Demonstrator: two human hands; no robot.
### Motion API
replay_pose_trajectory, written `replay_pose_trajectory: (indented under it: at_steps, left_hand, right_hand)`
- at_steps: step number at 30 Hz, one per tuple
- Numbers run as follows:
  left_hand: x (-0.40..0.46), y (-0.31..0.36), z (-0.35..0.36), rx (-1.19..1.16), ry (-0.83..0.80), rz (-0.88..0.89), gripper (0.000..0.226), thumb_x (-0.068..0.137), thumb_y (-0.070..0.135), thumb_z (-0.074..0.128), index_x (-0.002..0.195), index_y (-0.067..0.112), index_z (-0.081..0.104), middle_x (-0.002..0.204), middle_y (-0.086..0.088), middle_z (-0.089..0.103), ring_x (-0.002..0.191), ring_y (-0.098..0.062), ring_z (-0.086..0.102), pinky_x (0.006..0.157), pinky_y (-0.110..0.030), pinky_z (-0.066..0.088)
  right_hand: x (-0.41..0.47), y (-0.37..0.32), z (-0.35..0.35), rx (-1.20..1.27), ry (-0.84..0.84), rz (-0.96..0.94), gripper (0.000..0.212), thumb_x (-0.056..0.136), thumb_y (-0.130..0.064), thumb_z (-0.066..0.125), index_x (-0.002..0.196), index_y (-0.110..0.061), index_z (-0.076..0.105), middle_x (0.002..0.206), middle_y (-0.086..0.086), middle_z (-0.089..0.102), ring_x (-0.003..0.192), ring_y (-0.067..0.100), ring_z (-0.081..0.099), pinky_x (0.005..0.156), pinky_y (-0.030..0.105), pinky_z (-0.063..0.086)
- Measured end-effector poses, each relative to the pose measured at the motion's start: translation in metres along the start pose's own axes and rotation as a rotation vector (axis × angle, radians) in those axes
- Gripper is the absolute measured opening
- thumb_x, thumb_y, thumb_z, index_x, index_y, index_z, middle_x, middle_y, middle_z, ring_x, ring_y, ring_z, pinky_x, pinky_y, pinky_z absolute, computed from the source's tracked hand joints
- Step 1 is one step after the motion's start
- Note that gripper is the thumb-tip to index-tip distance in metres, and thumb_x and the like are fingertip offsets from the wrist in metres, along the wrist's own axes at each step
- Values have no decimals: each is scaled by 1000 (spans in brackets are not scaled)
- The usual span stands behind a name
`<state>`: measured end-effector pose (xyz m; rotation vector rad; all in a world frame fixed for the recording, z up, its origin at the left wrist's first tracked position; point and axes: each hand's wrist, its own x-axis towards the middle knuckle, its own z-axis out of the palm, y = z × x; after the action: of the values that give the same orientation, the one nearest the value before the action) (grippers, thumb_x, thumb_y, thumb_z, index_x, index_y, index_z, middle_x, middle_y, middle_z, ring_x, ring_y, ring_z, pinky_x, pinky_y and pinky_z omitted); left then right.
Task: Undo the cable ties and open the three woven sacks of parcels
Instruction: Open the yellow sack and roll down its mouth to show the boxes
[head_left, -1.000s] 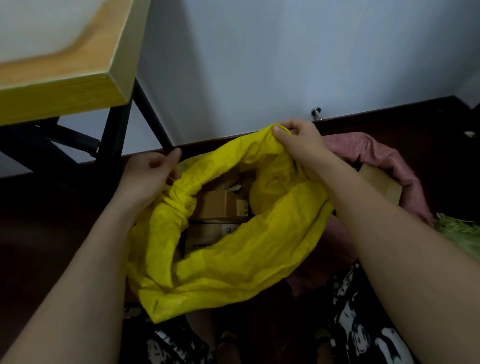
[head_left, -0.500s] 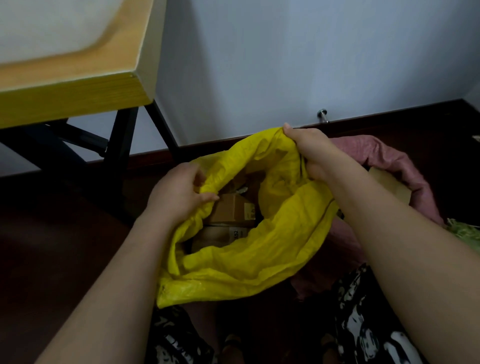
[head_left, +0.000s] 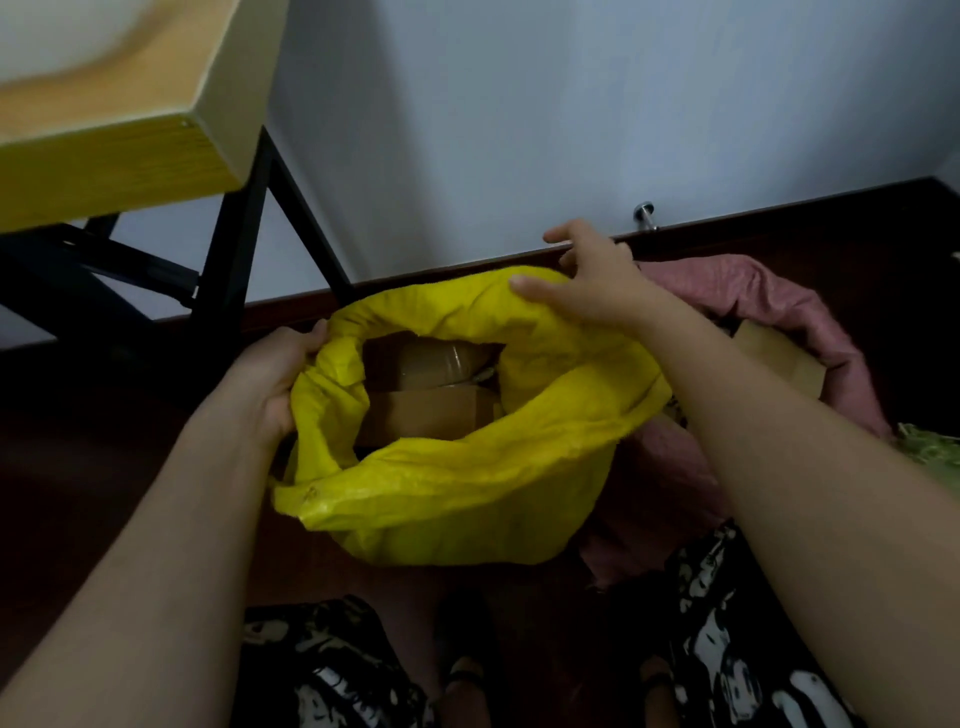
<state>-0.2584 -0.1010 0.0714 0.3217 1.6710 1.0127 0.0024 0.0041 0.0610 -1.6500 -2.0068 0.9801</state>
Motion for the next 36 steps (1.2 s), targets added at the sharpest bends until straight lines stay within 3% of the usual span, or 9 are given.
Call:
replay_pose_trajectory:
  at_steps: [6,12,15,17,21,24,28,32,36]
  left_hand:
    - [-4,0,5,-77,27,-22,23,100,26,45,86,11,55,73,-6,56,39,-15,60,34,-24,49]
    - [-7,2,5,-61,81,-37,22,101,24,44,84,13,53,75,-7,53,58,-19,56,28,-23,45]
    - [-4,2,4,-71,81,-54,18,100,23,45,88,15,55,77,-7,55,65,-20,54,29,-28,47]
    - [-2,3,5,-78,87,-53,15,100,22,45,91,15,55,78,-7,55,66,-19,54,29,-27,46]
    - [2,3,3,-82,164,-25,12,101,16,42,98,13,54,76,-4,52,64,-15,51,35,-21,46]
    - [5,2,0,-67,220,-36,29,102,11,32,81,12,52,75,-5,50,64,-17,49,48,-30,46]
    - [3,-2,4,-132,200,-103,31,100,7,27,78,10,49,75,-9,50,65,-22,50,55,-39,44]
    - [1,-3,7,-132,129,-113,29,101,26,43,80,10,55,75,-9,55,68,-22,54,45,-31,52]
    - [-4,-4,-6,94,-28,-6,73,59,54,74,112,5,63,90,-9,67,79,-23,64,63,-33,57]
  right_hand:
    - [-34,-4,1,-382,-42,162,96,70,-68,68,144,-22,27,146,14,24,137,35,19,108,54,30]
    - [-28,0,-5,-156,-105,213,43,93,-38,59,125,-10,59,130,15,58,118,30,56,91,40,50]
    - [-23,4,-1,-27,-216,324,86,76,-54,72,144,-16,35,146,11,39,130,32,44,89,42,46]
    - [-20,5,7,-160,-259,363,88,80,-52,69,148,-11,30,147,16,39,129,34,45,93,41,45]
    - [-7,4,7,384,-295,460,35,97,-28,54,123,-3,55,126,18,57,113,36,56,89,53,50]
    - [0,11,-3,714,-277,510,8,98,-15,52,96,-7,54,102,14,63,94,29,61,76,47,52]
    - [-3,23,-10,928,-187,598,20,96,-8,46,80,-7,56,55,10,66,65,26,62,60,37,51]
    - [-8,17,-3,1090,-85,608,28,96,-5,36,74,-2,54,45,11,62,36,24,62,38,33,53]
    - [-12,11,-15,1167,-53,609,37,99,-8,31,64,-5,43,29,4,46,24,14,49,64,36,46]
